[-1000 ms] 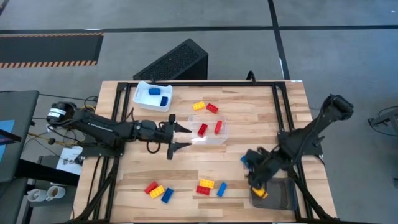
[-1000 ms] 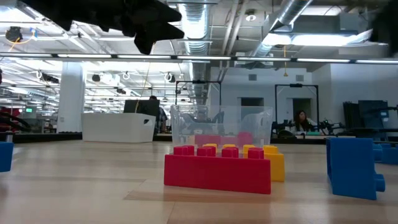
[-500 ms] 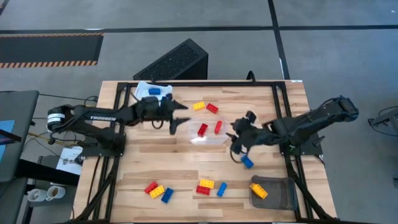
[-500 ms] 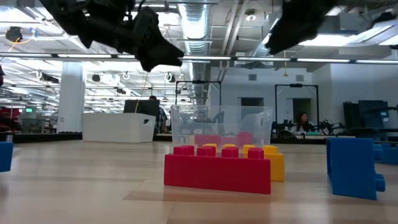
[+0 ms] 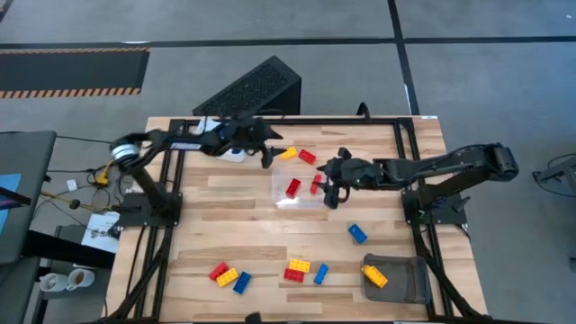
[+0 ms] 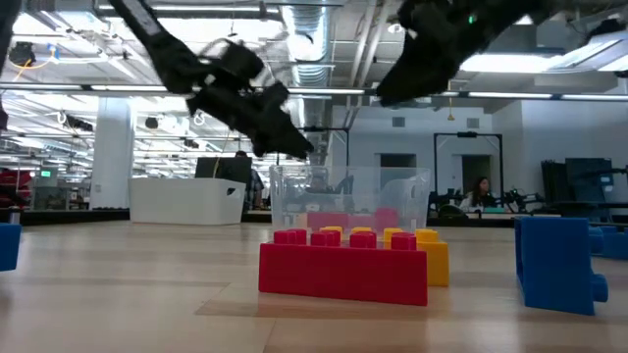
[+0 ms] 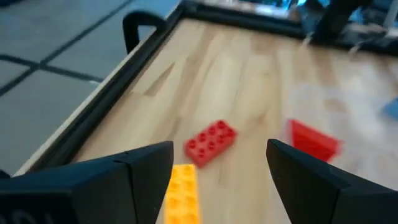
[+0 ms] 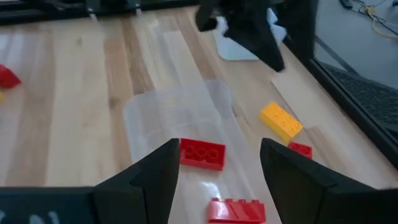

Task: Sort & place blocks by color
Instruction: Put the red game piece into the transparent bin

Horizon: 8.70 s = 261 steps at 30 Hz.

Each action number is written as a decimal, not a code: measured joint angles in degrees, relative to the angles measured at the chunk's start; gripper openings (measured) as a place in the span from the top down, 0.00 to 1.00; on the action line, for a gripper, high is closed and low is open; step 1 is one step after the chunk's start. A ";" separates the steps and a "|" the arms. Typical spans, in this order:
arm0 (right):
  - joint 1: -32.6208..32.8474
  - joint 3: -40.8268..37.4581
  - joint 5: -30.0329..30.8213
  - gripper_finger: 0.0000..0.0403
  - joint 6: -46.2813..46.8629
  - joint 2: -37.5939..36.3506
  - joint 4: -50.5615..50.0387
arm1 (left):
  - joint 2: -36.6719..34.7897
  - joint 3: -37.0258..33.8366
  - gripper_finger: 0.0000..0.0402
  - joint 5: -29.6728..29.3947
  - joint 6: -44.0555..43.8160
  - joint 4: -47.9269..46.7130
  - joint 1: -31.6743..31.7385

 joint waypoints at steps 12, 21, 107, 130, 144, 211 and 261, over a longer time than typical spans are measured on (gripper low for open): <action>-2.25 -5.49 -3.44 0.40 -1.60 -0.22 9.82 | 11.60 9.43 0.38 0.69 2.82 -9.50 2.22; -2.34 -5.49 -9.14 0.40 -5.84 -0.24 15.35 | 11.72 9.15 0.38 -1.05 1.99 -11.91 1.03; -28.05 34.38 -17.82 0.40 -9.00 37.38 -29.65 | -24.41 -16.88 0.38 -3.16 -4.13 2.45 -10.15; -26.40 34.69 -16.93 0.40 -8.61 47.08 -32.26 | -24.39 -16.79 0.38 -2.49 -5.27 2.93 -11.53; -26.77 34.27 -16.57 0.40 -9.56 44.73 -31.31 | -24.39 -16.79 0.38 -2.74 -5.09 2.86 -11.50; -6.55 5.03 -23.94 0.58 3.69 16.87 -2.67 | -51.60 -28.50 0.38 -4.10 -7.12 8.20 -11.90; -5.41 9.30 -27.01 0.37 2.01 17.29 1.48 | -50.94 -28.46 0.38 -3.77 -9.76 6.08 -11.88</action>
